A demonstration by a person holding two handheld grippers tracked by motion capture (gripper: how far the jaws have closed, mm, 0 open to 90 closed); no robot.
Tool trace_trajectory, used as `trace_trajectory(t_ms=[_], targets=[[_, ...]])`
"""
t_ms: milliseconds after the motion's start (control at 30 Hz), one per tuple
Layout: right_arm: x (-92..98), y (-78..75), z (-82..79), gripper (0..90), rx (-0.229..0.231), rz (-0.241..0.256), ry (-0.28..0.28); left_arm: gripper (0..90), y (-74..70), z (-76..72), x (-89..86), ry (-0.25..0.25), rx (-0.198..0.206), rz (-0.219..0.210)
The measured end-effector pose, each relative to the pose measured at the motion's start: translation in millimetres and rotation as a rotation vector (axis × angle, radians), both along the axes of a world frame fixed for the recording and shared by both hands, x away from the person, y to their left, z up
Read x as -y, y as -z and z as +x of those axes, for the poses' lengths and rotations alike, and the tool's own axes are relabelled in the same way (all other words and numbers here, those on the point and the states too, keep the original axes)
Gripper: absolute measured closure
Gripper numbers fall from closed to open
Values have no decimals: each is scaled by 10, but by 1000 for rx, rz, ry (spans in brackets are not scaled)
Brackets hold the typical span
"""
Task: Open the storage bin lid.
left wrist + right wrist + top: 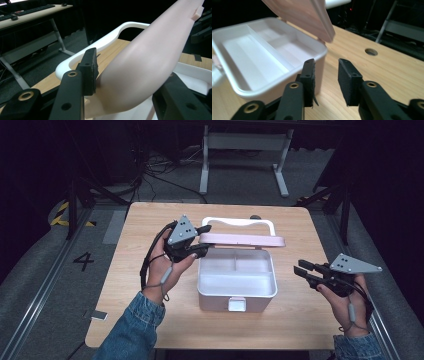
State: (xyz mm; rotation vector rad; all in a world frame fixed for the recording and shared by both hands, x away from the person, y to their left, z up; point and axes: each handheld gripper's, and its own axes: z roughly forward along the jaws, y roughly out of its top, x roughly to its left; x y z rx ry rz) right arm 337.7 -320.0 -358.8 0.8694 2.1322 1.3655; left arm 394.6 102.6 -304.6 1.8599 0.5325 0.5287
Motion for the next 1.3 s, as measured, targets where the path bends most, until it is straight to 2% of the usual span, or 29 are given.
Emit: trace_trajectory(t_ms=[133,267,400,733,867,967,1067,1300], targets=[[40,101,70,606,-31,-16,15,597,-27,56,8,-6,-3,1],[66,141,121,578,-40,-23,24,593,-64,136,26,-20,-6,2],[69,136,131,570,-38,-12,21,533,-94,229,56,-33,-1,-9],[124,128,134,560,-34,3,32,550,-130,434,127,-56,-4,-3],[128,125,131,554,-34,6,32,549,-125,499,135,-66,-2,-2],[131,119,126,543,-29,3,38,545,-97,575,146,-68,22,24],[141,115,124,539,-22,-1,44,538,-69,645,149,-72,10,7],[167,121,132,536,-23,-1,50,505,-24,759,207,-86,2,32]])
